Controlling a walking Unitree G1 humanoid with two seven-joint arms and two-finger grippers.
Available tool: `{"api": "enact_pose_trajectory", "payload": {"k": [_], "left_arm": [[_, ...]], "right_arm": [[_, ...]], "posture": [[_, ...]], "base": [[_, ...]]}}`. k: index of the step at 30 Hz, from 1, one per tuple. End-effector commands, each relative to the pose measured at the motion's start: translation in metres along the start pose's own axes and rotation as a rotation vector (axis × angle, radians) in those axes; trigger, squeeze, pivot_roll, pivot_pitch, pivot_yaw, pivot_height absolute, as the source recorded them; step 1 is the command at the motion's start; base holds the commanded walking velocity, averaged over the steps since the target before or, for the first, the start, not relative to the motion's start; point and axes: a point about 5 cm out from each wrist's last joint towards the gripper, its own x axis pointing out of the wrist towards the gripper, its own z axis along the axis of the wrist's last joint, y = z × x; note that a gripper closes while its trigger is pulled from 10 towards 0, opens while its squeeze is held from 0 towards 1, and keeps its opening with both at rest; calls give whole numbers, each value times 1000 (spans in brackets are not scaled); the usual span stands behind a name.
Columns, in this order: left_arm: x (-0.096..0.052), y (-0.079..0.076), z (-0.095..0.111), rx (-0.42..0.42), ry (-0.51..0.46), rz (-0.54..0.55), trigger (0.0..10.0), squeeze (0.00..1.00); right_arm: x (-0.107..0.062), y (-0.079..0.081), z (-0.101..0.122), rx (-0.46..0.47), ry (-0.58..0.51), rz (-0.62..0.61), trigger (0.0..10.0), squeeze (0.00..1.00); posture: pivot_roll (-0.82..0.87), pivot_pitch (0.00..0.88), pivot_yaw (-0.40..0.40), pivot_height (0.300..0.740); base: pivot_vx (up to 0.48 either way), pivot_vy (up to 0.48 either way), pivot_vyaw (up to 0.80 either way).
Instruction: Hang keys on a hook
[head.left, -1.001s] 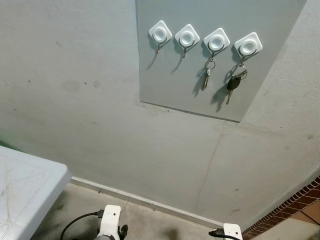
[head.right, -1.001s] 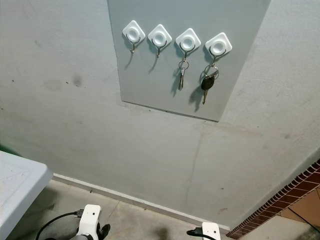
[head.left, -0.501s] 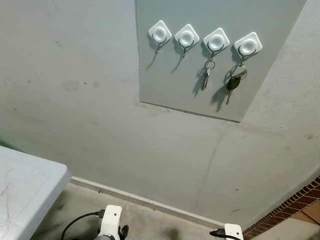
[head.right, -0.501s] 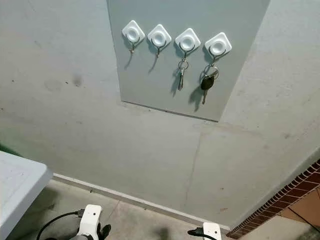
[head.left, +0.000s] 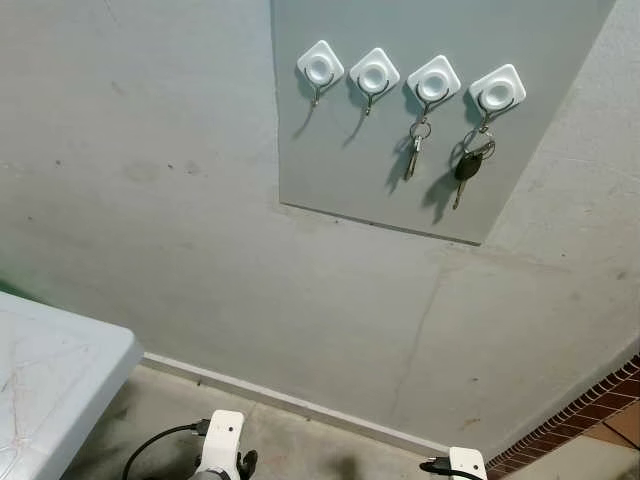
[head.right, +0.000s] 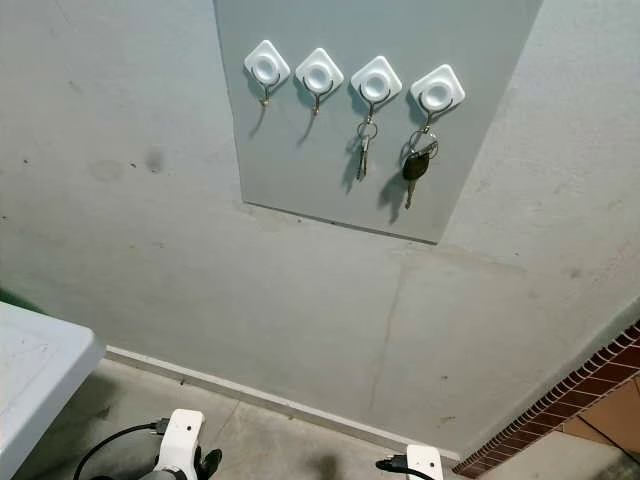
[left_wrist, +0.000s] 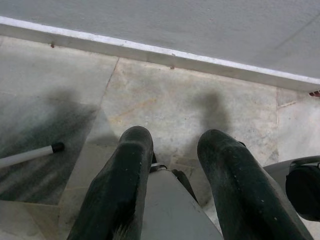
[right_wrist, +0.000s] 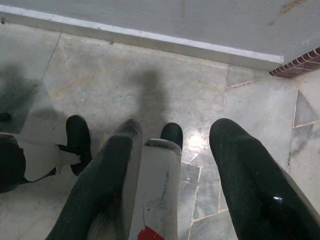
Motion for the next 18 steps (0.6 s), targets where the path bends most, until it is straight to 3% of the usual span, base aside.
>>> {"api": "enact_pose_trajectory", "payload": {"k": [1,18], "left_arm": [[0,0,-2,5,14,-5,10000,0],[-1,1,-3,27,24,-8,10000,0]], "right_arm": [[1,0,2,-1,-3,-2,10000,0],[0,2,1,-2,-2,-2,10000,0]], "posture": [[57,0,-8,736],[53,0,-3,736]], "base": [[0,0,0],[0,0,0]]}}
